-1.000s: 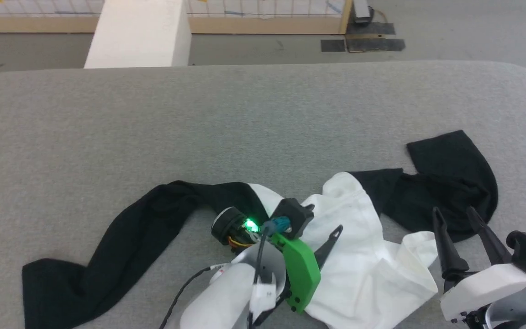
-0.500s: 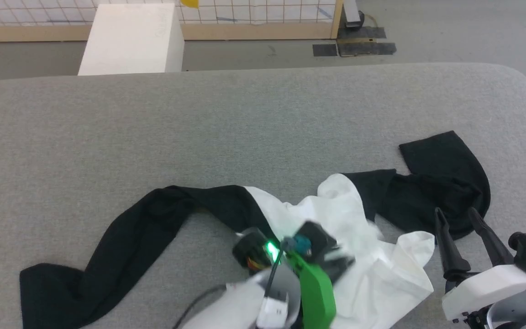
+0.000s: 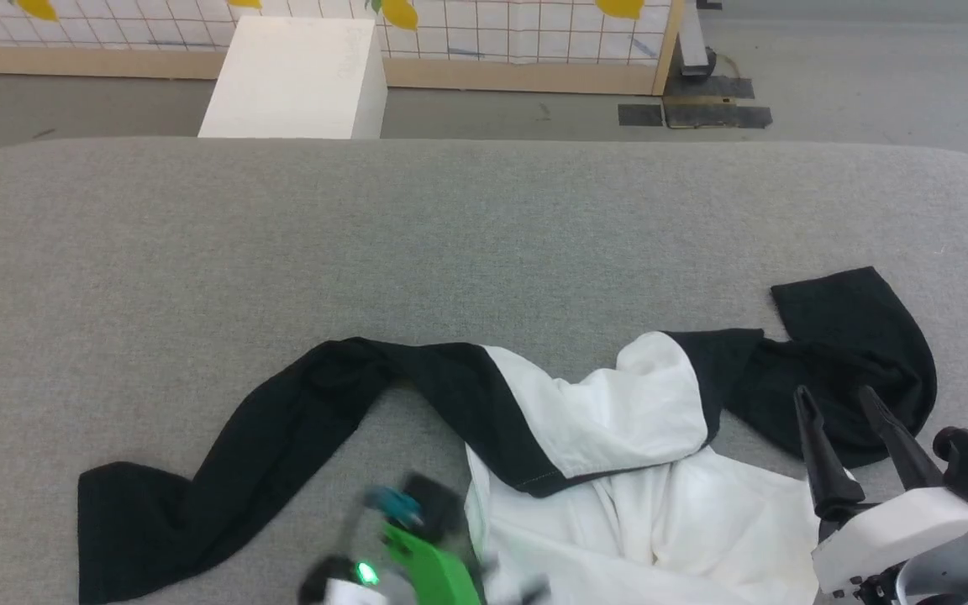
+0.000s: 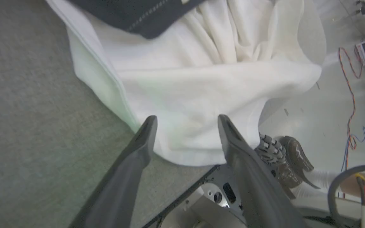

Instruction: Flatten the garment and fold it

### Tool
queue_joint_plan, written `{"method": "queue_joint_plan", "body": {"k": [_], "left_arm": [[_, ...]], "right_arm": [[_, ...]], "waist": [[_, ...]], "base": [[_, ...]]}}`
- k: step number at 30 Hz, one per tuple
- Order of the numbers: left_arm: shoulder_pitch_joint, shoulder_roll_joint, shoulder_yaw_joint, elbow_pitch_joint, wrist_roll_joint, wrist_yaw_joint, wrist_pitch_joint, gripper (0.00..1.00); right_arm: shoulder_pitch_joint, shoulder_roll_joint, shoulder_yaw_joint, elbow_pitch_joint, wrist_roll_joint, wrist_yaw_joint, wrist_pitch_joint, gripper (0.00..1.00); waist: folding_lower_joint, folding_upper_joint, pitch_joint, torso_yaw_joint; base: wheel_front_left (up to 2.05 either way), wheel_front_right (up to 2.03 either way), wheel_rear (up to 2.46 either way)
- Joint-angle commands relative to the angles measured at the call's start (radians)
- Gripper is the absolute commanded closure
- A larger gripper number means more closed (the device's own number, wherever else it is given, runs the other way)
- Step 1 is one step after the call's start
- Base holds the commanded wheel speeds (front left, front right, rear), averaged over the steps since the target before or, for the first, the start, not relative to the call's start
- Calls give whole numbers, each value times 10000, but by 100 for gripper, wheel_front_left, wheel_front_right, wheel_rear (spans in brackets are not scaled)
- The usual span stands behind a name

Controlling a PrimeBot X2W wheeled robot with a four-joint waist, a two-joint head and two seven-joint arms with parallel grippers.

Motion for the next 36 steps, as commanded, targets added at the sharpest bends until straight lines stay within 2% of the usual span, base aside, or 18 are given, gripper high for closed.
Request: {"method": "queue_joint_plan", "body": {"k": [1,4,6,8,10,13,16,20,24,25,26,27,28,32,36], "left_arm": [[78,-34,524,-161,86,310,-759,0],[76,50,1516,44,886,1162,-2563,0],[-31,112,1820,495,1474,1662,-3320,0],[-170,23,2015,978,1708,1967,-3722,0],[-415,-98,2116,1405,1854,2073,-3989,0],[-739,-442,2146,1856,1649,1908,-3973,0],[-1021,-793,2084,2283,1143,1571,-3453,0],[-1405,-928,1957,2840,873,1411,-2748,0],[-1649,-1068,1993,2963,733,1248,-2702,0],[-1690,-1080,1980,2952,725,1200,-2702,42],[-1705,-1096,1979,2927,701,1175,-2695,57],[-1706,-1096,1958,2889,677,1151,-2649,85],[-1703,-1076,1929,2847,676,1135,-2604,100],[-1629,-935,1829,2461,642,1128,-2352,100],[-1714,-841,2105,1505,385,943,-2465,100]], "right_arm": [[92,18,27,-57,38,-11,27,0],[100,18,66,-57,40,-11,21,0],[93,18,106,-49,54,-11,11,0],[67,18,167,-24,63,-11,3,0],[21,18,257,-3,59,-11,2,0],[-74,18,331,58,88,-11,-30,0],[-103,18,404,52,107,-11,-46,0],[-178,18,521,61,152,-11,-63,0],[-208,18,467,122,160,-11,-130,0],[-208,18,459,137,158,-11,-143,0],[-210,18,453,147,157,-11,-152,0],[-208,18,443,160,157,-11,-160,0],[-203,18,437,169,159,-11,-166,0],[-191,18,401,188,194,-11,-184,0],[-271,18,408,119,229,-11,-217,0]], "waist": [[0,106,-30,4],[0,106,-60,-25],[0,106,-60,-65],[0,106,-46,-126],[0,106,-21,-223],[0,106,65,-374],[0,106,181,-530],[0,106,335,-769],[0,106,412,-888],[0,106,422,-903],[0,106,423,-910],[0,106,416,-913],[0,106,408,-913],[0,106,379,-891],[0,106,553,-908]], "base": [[0,0,0],[0,0,0],[0,0,0],[0,0,0],[0,0,0],[0,0,0],[0,0,0],[0,0,0],[0,0,0],[0,0,0],[0,0,0],[0,0,0],[0,0,0],[0,0,0],[0,0,0]]}}
